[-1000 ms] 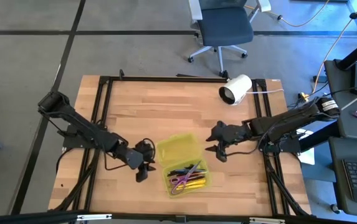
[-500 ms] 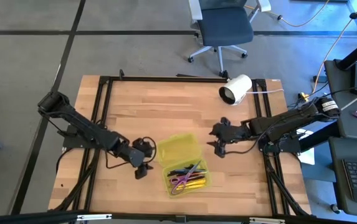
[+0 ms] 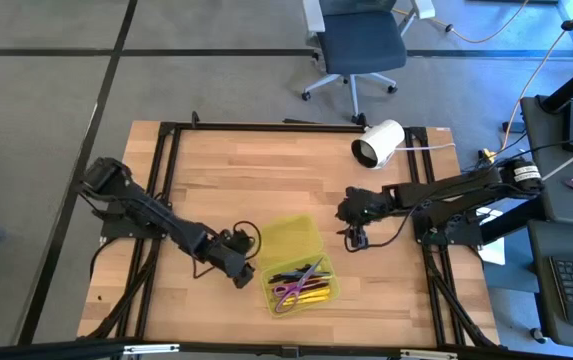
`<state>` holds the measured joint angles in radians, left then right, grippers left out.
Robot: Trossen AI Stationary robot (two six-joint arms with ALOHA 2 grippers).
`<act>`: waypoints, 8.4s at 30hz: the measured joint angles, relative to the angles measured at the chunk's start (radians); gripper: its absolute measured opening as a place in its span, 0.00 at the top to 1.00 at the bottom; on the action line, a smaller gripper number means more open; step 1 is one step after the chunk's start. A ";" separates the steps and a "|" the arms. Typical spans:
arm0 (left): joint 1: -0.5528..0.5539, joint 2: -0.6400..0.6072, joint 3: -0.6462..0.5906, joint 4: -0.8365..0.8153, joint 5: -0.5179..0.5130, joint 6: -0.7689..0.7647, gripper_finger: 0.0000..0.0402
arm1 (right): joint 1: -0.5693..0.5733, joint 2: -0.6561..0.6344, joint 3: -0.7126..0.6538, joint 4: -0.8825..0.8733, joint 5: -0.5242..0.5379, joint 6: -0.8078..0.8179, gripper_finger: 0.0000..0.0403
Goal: Pick & place school supplies into a supply box
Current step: Close the yellow supplies box, then return to Home Position
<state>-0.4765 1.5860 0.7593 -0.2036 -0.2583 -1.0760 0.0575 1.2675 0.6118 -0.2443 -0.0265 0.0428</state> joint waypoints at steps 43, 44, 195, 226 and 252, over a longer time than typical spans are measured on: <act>0.343 0.059 -0.184 0.326 0.090 0.822 0.29 | -0.167 0.360 -0.199 0.686 -0.158 -0.084 0.34; 0.354 0.059 -0.185 0.334 0.103 0.840 0.29 | -0.167 0.361 -0.195 0.686 -0.159 -0.095 0.34; -0.082 0.258 0.191 0.474 -0.012 0.632 0.29 | 0.383 0.167 0.050 0.618 0.060 0.256 0.34; -0.076 0.229 0.186 0.400 -0.065 0.621 0.29 | 0.457 0.529 0.369 0.288 0.220 0.374 0.34; 0.158 -0.239 0.066 0.452 0.225 0.760 0.29 | 0.347 -0.025 0.138 0.319 -0.130 0.184 0.34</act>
<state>-0.3184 1.3475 0.8255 0.2488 -0.0336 -0.3164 0.4043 1.2429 0.7501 0.0750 -0.1566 0.2264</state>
